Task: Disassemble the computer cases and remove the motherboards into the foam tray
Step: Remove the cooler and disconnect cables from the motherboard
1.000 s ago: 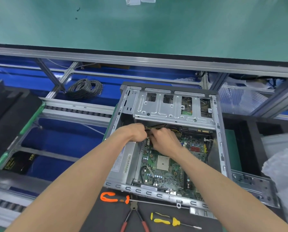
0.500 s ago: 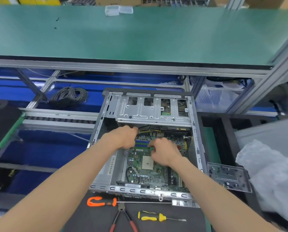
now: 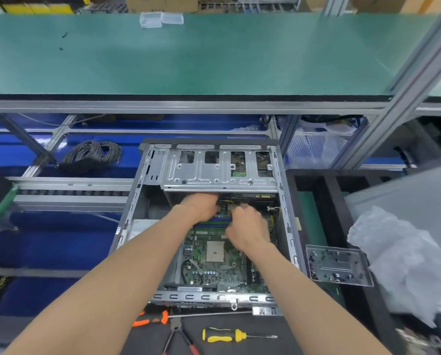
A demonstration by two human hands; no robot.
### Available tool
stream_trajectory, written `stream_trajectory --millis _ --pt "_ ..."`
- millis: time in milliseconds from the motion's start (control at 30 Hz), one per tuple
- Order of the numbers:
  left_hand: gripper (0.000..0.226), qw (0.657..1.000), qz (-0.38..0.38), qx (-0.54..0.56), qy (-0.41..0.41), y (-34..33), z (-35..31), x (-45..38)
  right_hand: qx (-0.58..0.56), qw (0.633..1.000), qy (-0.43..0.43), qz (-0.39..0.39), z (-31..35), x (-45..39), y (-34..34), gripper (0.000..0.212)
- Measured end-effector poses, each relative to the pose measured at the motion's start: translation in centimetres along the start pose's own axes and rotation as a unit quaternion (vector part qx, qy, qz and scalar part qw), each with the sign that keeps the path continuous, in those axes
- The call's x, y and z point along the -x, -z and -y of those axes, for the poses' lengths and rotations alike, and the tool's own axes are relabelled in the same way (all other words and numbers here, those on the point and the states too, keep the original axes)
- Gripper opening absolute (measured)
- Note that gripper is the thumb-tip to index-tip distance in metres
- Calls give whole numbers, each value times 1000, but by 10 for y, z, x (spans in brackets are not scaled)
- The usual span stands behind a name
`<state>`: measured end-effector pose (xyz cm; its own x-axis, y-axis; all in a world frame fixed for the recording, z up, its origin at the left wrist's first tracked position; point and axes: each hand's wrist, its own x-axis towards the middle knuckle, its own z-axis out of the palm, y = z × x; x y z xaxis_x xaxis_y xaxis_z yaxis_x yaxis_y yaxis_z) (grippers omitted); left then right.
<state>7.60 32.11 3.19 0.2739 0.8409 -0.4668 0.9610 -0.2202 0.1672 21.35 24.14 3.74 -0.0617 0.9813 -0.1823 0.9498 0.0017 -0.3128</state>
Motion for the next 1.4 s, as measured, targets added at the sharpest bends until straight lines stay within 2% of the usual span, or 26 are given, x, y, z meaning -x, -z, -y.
stream_trajectory --millis 133,300,467,700,933,1167,1267,1333,1400 --pt "39 1000 -10 22 5 -13 -1 -15 28 999 -30 23 -6 -4 -9 31" --pt "42 998 -24 50 -12 -17 2 -21 34 999 -19 19 -11 -7 -12 26" --pt "21 999 -46 -8 -9 -20 -1 -17 43 999 -5 18 -10 -7 -13 25" --pt "23 990 -93 -100 -25 -24 -6 -9 65 997 8 28 -9 -9 -14 32" --pt "30 995 -90 -25 -19 -18 -5 -8 69 997 4 24 -11 -9 -14 34" --pt "15 991 -130 9 -32 -20 -1 -7 67 997 -5 36 -9 -4 -14 30" --pt "12 993 -96 34 -55 -21 -7 -11 65 997 -4 42 -10 -3 -14 29" --pt "18 996 -61 47 -55 -22 -12 -14 65 997 -3 47 -10 -3 -15 34" --pt "14 996 -57 46 -46 -23 -17 -18 63 997 -1 49 -10 -3 -15 37"
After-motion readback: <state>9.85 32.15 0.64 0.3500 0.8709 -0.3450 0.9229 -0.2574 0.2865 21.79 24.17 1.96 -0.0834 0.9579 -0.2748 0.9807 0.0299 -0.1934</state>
